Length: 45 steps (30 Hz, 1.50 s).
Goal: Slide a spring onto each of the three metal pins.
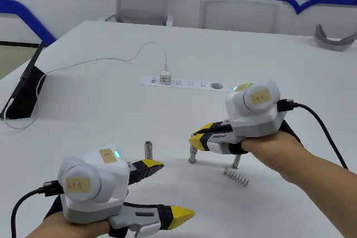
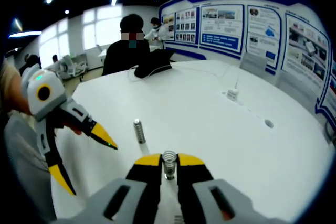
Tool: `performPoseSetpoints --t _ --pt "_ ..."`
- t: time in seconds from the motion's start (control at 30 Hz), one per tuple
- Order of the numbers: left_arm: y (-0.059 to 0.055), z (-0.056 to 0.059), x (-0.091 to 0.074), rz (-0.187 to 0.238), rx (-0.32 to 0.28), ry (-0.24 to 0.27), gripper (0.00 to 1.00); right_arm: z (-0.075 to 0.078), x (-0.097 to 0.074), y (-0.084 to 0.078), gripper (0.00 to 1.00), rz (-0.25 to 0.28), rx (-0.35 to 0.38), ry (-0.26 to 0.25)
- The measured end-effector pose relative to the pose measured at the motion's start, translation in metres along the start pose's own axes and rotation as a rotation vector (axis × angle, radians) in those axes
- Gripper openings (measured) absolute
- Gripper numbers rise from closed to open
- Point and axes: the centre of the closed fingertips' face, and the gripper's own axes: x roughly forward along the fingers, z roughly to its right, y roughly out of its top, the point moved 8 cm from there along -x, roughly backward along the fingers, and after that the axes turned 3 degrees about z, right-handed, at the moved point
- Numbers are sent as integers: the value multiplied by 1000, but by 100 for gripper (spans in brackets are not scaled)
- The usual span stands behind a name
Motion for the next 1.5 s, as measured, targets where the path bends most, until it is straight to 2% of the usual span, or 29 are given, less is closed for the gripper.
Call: performPoseSetpoints --t 0.87,1.23,1.5 --pt "-1 1 1 -1 -7 5 66 -1 13 -19 12 -53 17 6" --pt "0 2 1 -1 -4 4 66 -2 11 -21 15 -62 14 9" --pt "1 0 2 -1 -1 4 66 0 0 -24 16 -55 18 -3"
